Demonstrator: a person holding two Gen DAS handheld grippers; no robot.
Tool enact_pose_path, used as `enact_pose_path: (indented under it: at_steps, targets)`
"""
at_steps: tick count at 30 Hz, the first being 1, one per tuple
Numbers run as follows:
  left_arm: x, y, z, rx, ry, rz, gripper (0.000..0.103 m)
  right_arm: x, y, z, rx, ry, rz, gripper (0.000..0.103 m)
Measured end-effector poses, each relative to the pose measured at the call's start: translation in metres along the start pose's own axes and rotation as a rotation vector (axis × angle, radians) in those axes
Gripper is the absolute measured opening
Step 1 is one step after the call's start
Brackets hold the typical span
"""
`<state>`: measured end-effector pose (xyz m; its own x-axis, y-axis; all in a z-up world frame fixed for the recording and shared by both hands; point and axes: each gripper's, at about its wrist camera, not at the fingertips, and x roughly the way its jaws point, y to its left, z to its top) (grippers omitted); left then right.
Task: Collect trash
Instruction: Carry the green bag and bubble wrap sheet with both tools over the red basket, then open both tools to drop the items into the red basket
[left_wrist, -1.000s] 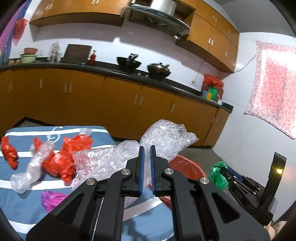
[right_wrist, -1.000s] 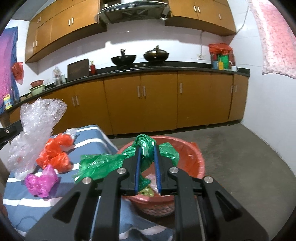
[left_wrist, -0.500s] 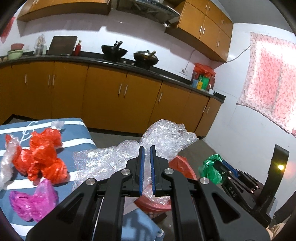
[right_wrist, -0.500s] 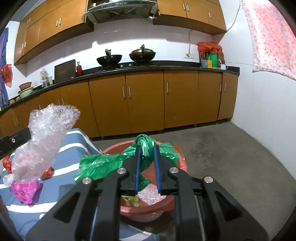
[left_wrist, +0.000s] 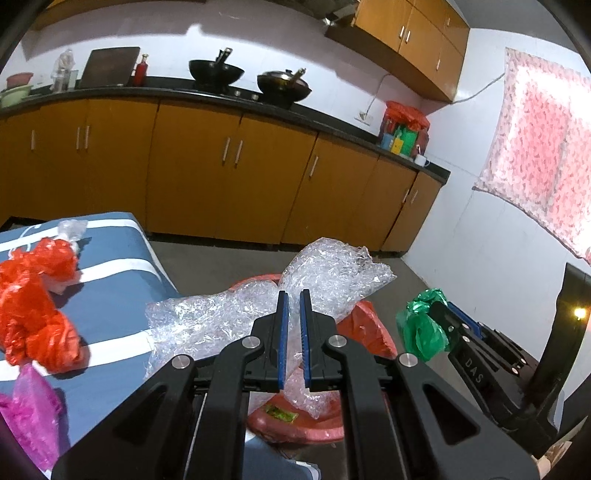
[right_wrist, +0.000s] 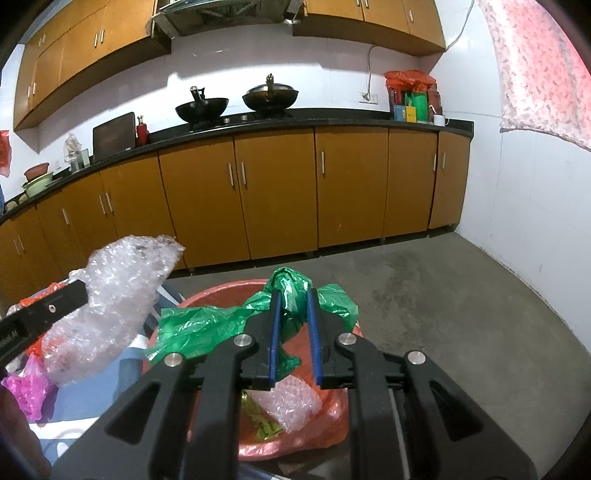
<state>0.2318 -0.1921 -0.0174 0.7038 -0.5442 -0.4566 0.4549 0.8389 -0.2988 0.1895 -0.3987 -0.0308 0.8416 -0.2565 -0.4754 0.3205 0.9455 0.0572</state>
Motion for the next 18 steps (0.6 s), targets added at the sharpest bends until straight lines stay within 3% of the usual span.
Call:
enact_pose_path:
  at_steps: [16, 18]
  targets:
    - [0.049, 0.003, -0.001, 0.042, 0.062, -0.009, 0.006, 0.037, -0.013, -0.003, 0.037, 0.013, 0.024, 0.019]
    - [0.052, 0.005, -0.002, 0.038, 0.075, -0.009, 0.009, 0.038, -0.015, -0.002, 0.045, 0.011, 0.035, 0.026]
